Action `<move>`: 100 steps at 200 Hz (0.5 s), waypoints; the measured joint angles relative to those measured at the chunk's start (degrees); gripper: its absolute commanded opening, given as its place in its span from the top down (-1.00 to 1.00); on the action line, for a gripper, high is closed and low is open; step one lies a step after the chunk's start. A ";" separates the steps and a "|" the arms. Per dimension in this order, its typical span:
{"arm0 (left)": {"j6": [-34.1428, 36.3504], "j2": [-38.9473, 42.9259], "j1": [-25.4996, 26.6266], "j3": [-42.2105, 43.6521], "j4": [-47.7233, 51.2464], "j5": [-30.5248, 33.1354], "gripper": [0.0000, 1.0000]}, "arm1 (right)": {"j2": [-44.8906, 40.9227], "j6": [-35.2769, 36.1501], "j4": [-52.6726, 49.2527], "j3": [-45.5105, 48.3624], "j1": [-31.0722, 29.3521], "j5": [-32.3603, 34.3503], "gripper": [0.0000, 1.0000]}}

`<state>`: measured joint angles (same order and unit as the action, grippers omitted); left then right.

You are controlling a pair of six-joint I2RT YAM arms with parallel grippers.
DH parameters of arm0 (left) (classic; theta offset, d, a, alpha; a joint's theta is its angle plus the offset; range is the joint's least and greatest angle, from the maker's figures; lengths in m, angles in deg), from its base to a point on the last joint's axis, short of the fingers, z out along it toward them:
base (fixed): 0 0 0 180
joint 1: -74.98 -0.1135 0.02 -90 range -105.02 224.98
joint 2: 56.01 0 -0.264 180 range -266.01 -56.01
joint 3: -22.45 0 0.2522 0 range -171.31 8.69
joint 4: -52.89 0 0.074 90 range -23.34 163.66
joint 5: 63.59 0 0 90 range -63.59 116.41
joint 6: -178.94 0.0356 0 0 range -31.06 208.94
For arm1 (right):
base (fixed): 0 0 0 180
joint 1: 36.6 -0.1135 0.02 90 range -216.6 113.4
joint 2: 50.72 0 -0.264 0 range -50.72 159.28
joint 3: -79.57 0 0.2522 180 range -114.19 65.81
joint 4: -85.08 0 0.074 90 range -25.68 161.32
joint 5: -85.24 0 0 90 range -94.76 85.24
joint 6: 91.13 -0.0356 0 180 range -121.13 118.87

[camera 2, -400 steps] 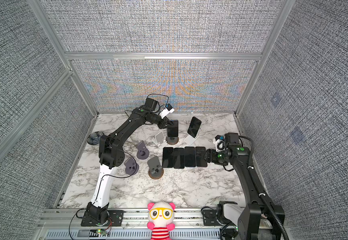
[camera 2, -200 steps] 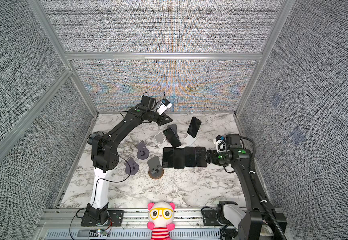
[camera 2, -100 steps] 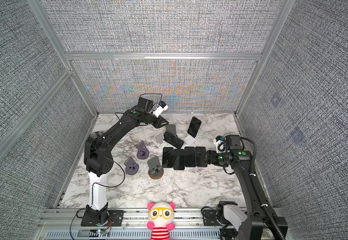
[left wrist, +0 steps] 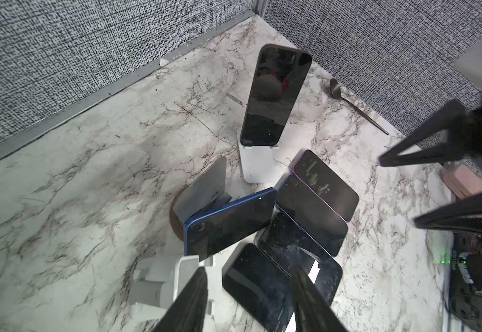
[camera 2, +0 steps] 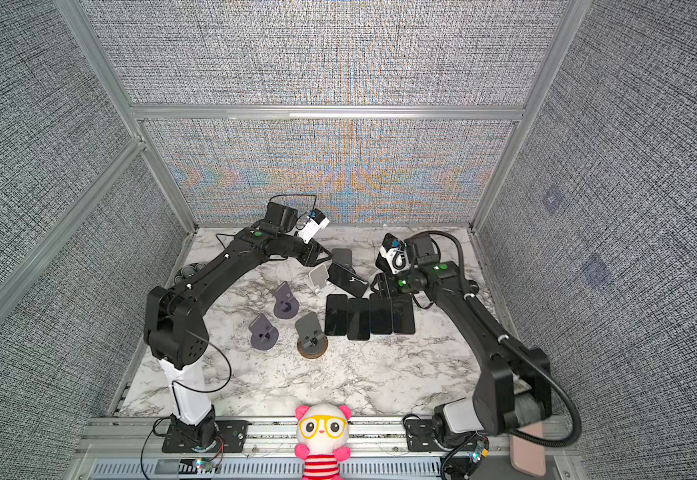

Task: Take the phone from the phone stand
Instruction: 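Grasp the blue-edged phone with the right gripper while the left gripper holds it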

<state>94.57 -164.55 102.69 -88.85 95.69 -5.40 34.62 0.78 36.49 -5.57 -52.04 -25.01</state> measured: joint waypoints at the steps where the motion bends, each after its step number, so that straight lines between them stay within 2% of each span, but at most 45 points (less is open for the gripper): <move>1: -0.07 0.31 0.00 0.28 -0.04 0.11 -0.04 | 0.28 0.11 0.13 -0.17 -0.07 0.00 -0.32; 19: -0.92 3.98 -0.09 3.63 -0.20 1.46 -0.05 | 6.40 2.97 2.86 -4.61 -1.20 0.09 -0.25; 70: -1.60 14.97 -0.48 13.62 -0.15 3.54 -0.04 | 20.26 8.55 7.06 -14.53 -2.16 -1.70 -0.26; 100: -2.67 19.71 -0.46 18.40 -0.66 5.31 -0.04 | 25.55 10.29 7.02 -17.79 -2.16 -2.75 -0.40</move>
<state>91.90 -144.83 102.23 -70.44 95.04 -0.09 60.17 11.08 43.51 -23.36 -54.21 -27.77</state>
